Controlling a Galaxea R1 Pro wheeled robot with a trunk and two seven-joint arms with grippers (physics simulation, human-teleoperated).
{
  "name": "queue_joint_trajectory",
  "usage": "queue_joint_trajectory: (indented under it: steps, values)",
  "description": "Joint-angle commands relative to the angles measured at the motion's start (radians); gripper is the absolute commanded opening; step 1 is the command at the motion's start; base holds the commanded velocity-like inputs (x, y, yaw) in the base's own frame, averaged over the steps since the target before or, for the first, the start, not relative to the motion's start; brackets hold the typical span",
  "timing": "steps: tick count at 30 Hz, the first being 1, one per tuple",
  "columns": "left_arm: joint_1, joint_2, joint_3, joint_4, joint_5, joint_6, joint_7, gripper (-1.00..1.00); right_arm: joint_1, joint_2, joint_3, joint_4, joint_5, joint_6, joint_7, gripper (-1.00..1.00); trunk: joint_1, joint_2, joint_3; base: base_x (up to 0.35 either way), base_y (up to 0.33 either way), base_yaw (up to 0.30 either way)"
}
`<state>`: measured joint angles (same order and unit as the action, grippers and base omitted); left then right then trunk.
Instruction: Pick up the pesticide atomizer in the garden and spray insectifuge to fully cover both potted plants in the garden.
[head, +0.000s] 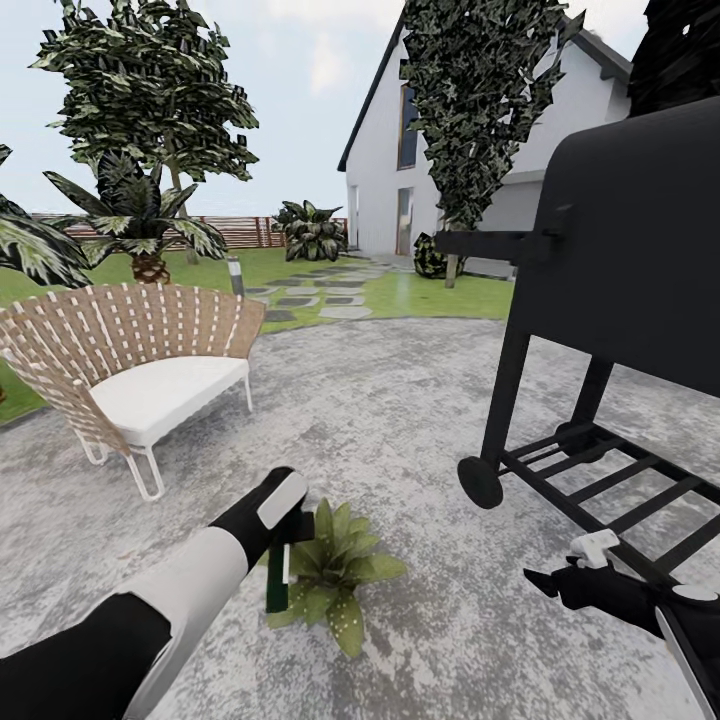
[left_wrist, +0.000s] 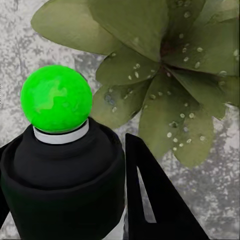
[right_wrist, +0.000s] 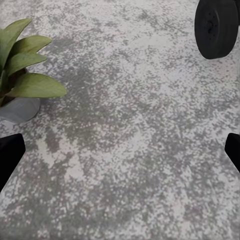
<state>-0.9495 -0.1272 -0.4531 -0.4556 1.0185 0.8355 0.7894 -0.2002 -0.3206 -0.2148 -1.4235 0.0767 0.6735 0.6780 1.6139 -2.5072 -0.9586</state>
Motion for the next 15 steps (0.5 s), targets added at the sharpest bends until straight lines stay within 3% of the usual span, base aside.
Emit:
queue_joint_trajectory:
  steps: [1, 7, 11, 15]
  values:
    - [-0.002, -0.004, -0.005, 0.000, -0.003, 0.042, 0.001, -1.00, 0.000, 0.000, -0.001, 0.000, 0.000, 0.000, 0.006, 1.00, 0.000, 0.000, 0.000, 0.000, 0.000, 0.000]
    - [-0.003, -0.005, -0.010, -0.041, -0.004, 0.069, -0.008, -1.00, 0.000, -0.001, -0.005, 0.000, 0.000, 0.001, 0.041, 1.00, 0.000, 0.000, 0.000, 0.046, -0.038, 0.000]
    - [-0.003, -0.006, -0.011, -0.035, -0.002, 0.089, -0.007, -1.00, 0.000, -0.001, -0.006, 0.000, 0.000, 0.001, 0.043, 1.00, 0.000, 0.000, 0.000, 0.215, -0.192, 0.000]
    - [-0.003, -0.003, -0.011, -0.013, -0.001, 0.100, -0.007, -1.00, 0.000, -0.001, -0.006, 0.000, 0.000, 0.001, 0.044, 1.00, 0.000, 0.000, 0.000, 0.030, -0.028, 0.000]
